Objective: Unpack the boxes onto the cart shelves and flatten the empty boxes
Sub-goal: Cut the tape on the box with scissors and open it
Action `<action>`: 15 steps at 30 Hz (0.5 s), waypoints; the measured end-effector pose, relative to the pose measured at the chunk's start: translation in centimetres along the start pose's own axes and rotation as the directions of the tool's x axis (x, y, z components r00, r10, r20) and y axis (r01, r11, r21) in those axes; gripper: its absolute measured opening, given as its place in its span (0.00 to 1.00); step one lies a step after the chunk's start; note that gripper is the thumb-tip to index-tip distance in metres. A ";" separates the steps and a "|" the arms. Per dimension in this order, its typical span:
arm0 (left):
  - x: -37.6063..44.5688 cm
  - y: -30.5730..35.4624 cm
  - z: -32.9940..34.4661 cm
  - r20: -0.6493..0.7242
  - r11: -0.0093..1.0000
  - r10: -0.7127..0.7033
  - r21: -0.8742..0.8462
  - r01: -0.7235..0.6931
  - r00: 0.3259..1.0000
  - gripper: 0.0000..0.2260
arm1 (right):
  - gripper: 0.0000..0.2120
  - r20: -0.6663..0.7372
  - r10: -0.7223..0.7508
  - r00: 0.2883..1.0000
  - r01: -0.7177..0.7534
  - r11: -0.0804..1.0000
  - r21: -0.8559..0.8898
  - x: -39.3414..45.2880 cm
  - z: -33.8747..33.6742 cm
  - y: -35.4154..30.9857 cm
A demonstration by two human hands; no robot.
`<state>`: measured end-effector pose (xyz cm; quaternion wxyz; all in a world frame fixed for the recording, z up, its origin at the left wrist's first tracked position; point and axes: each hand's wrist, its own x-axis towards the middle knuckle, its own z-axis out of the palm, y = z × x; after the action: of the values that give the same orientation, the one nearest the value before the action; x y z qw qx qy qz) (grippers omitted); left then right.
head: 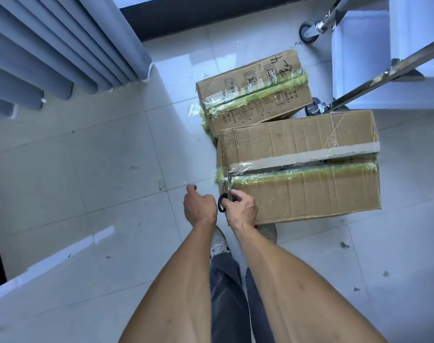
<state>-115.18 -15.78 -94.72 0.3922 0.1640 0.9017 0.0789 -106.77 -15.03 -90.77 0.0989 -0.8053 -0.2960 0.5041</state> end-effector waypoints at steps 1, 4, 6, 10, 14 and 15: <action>-0.2 0.1 0.2 0.008 1.000 0.004 0.005 -0.004 1.000 0.23 | 0.16 -0.011 0.002 1.000 -0.002 1.000 0.001 0.0 0.0 0.0; -0.2 0.3 0.4 0.012 1.000 0.008 0.007 -0.008 1.000 0.23 | 0.16 -0.001 0.031 1.000 -0.031 1.000 0.007 0.4 0.0 -0.7; 0.1 0.4 0.4 0.003 1.000 0.008 0.005 -0.008 1.000 0.23 | 0.16 0.012 0.034 0.999 -0.034 0.998 -0.053 0.8 0.1 -1.0; 0.7 0.6 0.4 -0.024 1.000 0.013 0.000 -0.013 1.000 0.23 | 0.16 -0.062 0.019 0.998 -0.031 0.980 -0.197 1.2 0.2 -0.5; 0.7 0.8 0.3 -0.032 1.000 0.022 0.006 -0.021 0.999 0.23 | 0.20 -0.077 -0.079 0.994 0.056 0.962 -0.267 1.2 -0.4 0.5; 0.7 0.7 0.3 -0.033 1.000 0.021 0.003 -0.021 0.999 0.23 | 0.21 -0.073 -0.096 0.993 0.074 0.962 -0.261 1.1 -0.5 0.7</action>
<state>-115.26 -14.84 -95.22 0.3762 0.1725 0.9064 0.0846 -105.78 -14.89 -91.65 0.0272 -0.8184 -0.3889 0.4221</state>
